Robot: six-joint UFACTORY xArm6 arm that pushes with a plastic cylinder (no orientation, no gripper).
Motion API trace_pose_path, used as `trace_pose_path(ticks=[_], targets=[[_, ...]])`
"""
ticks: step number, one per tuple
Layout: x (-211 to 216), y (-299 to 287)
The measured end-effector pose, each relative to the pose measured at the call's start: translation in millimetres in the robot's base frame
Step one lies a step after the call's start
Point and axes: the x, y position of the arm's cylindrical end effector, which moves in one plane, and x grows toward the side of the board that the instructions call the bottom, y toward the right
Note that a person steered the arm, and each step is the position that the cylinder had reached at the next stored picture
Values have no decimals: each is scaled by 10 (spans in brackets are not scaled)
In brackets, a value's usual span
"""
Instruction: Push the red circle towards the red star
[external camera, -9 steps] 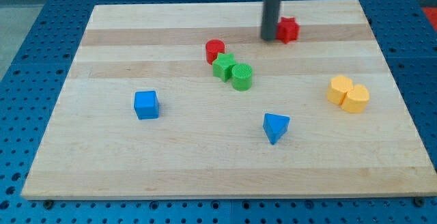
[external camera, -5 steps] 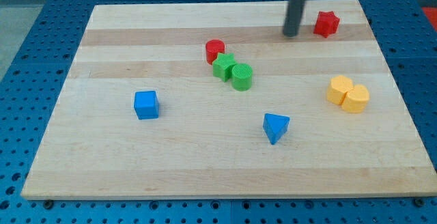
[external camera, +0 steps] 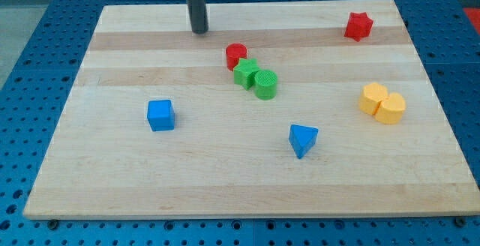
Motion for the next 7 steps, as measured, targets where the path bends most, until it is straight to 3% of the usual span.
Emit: trace_pose_path(ticks=[1, 2, 4, 7], targets=[[657, 161], [787, 280], [871, 530], [773, 1898]])
